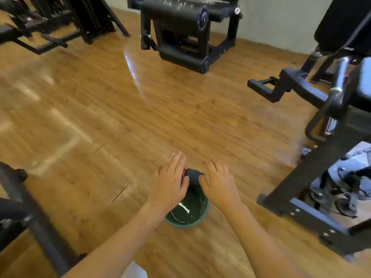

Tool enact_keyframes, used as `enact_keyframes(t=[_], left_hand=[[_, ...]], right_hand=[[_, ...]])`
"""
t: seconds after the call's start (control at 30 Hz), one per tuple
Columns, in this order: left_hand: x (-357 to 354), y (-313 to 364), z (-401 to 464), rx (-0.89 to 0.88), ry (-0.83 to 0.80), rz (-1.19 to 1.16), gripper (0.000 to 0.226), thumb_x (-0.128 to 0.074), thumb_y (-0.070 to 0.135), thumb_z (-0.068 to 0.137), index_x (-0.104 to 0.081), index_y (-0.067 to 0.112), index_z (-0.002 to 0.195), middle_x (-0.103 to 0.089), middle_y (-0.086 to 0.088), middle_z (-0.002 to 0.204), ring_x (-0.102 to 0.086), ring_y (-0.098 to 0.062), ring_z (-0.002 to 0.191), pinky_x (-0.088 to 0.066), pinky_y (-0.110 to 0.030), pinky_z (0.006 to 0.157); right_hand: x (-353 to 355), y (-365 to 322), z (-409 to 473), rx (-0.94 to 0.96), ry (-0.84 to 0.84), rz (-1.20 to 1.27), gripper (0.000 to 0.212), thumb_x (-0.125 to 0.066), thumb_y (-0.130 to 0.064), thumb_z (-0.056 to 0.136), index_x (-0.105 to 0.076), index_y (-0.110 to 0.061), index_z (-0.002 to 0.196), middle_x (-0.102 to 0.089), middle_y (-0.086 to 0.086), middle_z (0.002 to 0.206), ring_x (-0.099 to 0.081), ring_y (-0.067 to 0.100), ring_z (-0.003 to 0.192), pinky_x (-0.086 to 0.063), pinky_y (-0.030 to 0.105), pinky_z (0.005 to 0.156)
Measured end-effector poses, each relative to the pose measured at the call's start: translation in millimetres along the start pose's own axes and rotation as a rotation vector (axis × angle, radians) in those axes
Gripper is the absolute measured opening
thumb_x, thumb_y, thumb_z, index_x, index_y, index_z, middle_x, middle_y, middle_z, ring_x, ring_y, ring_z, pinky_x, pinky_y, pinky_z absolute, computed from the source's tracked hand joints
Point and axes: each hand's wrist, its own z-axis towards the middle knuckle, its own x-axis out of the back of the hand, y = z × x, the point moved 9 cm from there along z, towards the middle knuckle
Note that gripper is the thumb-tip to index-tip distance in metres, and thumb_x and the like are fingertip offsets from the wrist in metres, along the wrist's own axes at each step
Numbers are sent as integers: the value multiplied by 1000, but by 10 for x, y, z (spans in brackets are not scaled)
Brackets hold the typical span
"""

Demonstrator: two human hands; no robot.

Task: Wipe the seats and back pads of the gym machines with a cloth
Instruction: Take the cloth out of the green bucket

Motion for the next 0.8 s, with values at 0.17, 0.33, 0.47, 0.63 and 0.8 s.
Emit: enact_keyframes(t=[0.17, 0.33, 0.47, 0.63, 0.8], left_hand=[[-1024, -401, 160, -7, -22, 15, 63, -37, 39, 105, -27, 11, 160, -17, -1, 171, -13, -15, 158, -39, -48, 115], [-1658, -686, 238, -48, -3, 62, 65, -39, 41, 104, -29, 9, 160, -20, -3, 170, -18, -17, 157, -42, -50, 112], [-1944, -834, 212, -64, 24, 105, 64, -44, 39, 103, -33, 8, 158, -24, -5, 169, -19, -18, 156, -42, -52, 112], [-2127, -926, 141, -50, -31, 136, 68, -36, 45, 104, -23, 11, 161, -12, -3, 172, -6, -17, 158, -34, -56, 117], [-2123, -888, 115, -62, -19, 152, 70, -35, 47, 102, -25, 10, 161, -13, -4, 172, -9, -19, 158, -34, -58, 116]], right_hand=[[-1257, 410, 322, -6, -55, -33, 52, -52, -37, 95, -41, -17, 142, -48, 1, 140, -41, 20, 130, -45, 38, 101], [-2189, 669, 646, 40, -81, -28, 53, -58, -35, 92, -44, -19, 140, -48, 2, 139, -45, 22, 126, -46, 40, 99], [-2740, 801, 807, 73, -103, -123, 58, -61, -39, 89, -44, -22, 141, -49, 0, 140, -49, 23, 126, -43, 40, 102], [-2987, 906, 795, 88, -27, -163, 60, -71, -21, 83, -50, -17, 140, -57, 5, 137, -58, 27, 116, -51, 41, 91], [-2847, 912, 888, 144, 19, -186, 34, -71, -12, 77, -65, -23, 109, -69, -5, 100, -66, 20, 83, -48, 30, 65]])
